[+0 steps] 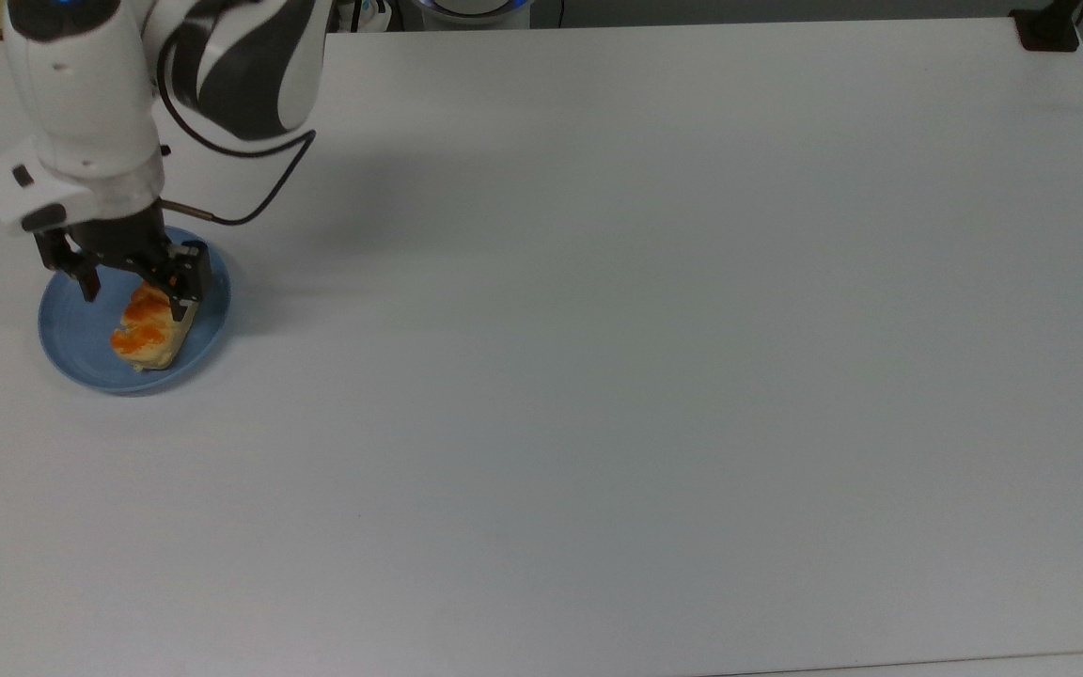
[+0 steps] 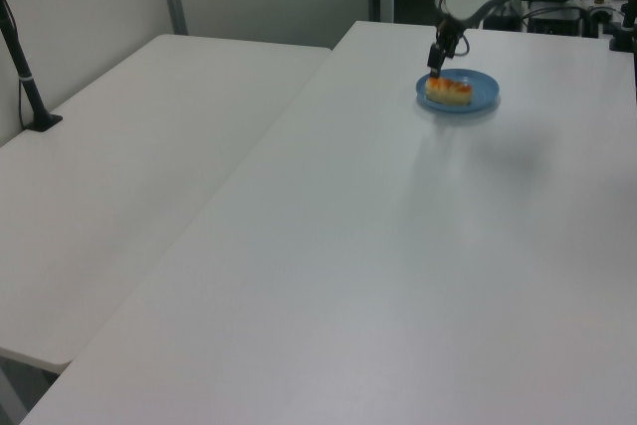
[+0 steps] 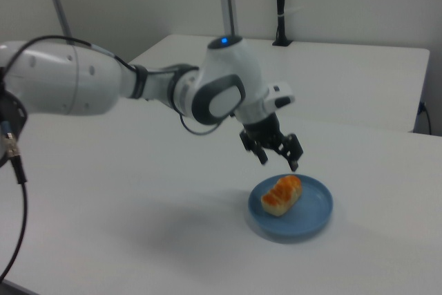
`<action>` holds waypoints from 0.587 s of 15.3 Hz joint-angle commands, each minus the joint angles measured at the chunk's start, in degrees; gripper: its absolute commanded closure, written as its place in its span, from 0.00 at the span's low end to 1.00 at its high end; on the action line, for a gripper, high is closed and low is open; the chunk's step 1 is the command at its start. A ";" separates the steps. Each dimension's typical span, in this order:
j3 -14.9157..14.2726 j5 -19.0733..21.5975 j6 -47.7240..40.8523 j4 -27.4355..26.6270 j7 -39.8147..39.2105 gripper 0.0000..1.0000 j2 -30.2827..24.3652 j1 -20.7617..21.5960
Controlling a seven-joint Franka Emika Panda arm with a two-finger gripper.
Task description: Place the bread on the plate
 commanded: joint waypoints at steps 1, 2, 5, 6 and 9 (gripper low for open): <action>0.35 -1.37 -14.71 -3.02 5.87 0.00 -14.84 1.50; 0.61 -1.81 -20.69 -3.02 5.70 0.00 -18.45 1.68; 7.62 -4.61 -31.97 -3.02 7.27 0.00 -25.32 2.38; 10.61 -6.55 -34.78 -3.02 9.54 0.00 -26.64 2.38; 18.44 -7.97 -38.32 -2.85 13.76 0.00 -27.89 1.95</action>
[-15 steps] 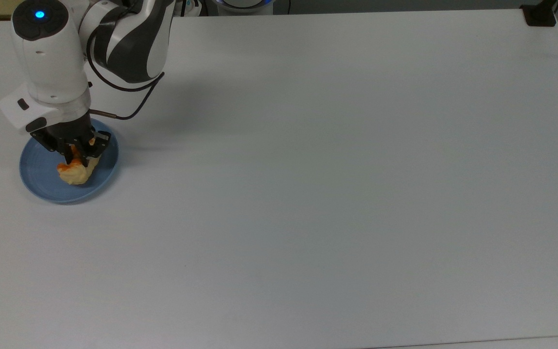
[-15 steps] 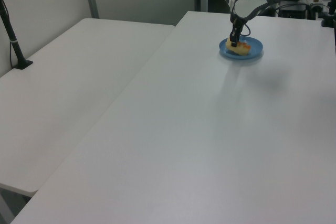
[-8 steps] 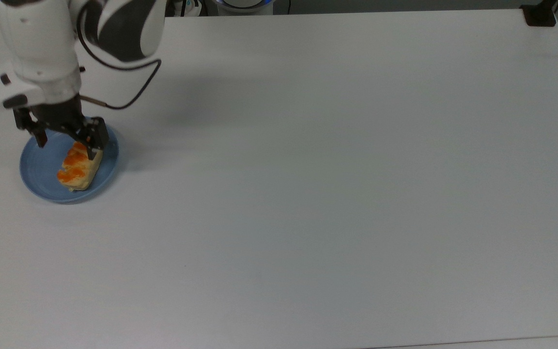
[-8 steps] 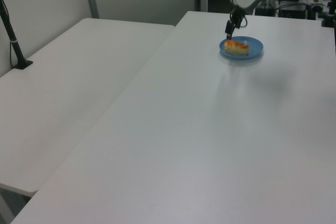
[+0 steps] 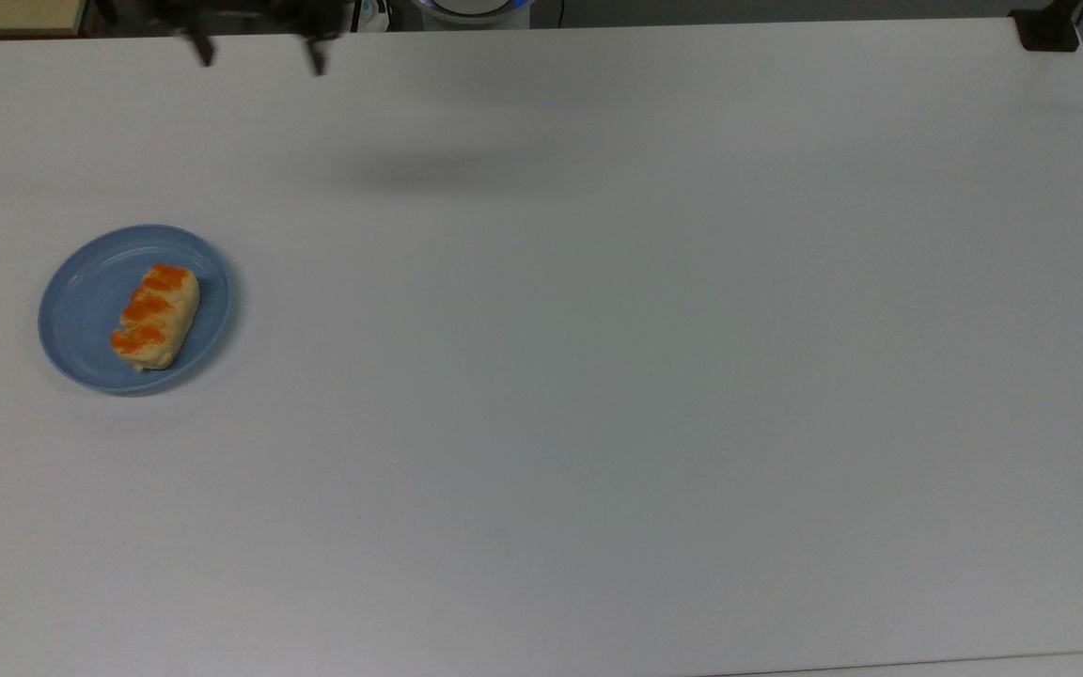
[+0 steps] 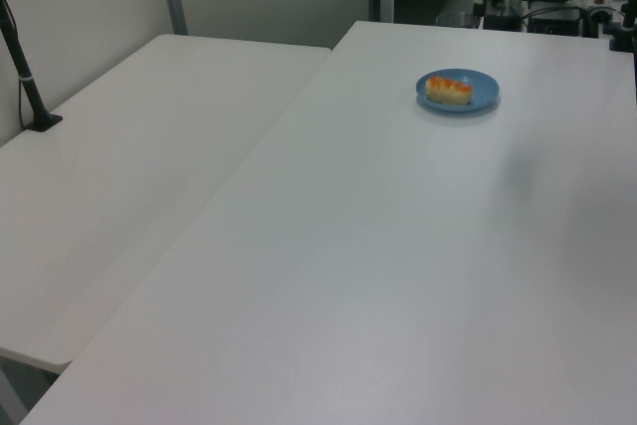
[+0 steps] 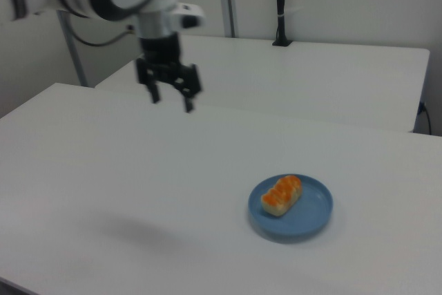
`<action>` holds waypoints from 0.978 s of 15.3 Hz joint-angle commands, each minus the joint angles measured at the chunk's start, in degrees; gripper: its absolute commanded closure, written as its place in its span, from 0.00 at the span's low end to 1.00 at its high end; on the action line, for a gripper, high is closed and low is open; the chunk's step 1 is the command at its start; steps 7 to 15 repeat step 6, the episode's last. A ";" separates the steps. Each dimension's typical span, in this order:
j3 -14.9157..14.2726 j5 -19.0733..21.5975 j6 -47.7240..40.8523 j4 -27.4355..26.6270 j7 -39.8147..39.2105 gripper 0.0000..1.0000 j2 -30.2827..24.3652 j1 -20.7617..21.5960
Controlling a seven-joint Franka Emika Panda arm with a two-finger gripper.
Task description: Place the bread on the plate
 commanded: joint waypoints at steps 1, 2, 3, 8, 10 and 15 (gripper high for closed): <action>7.61 -2.36 -1.61 -1.98 6.44 0.00 -1.59 0.12; 8.31 -2.27 -1.53 -1.72 7.67 0.00 -1.85 0.03; 8.75 -2.01 -1.35 -1.63 9.07 0.00 -2.64 -0.05; 8.85 -1.48 -1.00 -0.48 9.53 0.00 -2.38 -0.06; 8.85 -1.48 -1.00 -0.48 9.53 0.00 -2.38 -0.06; 8.85 -1.48 -1.00 -0.48 9.53 0.00 -2.38 -0.06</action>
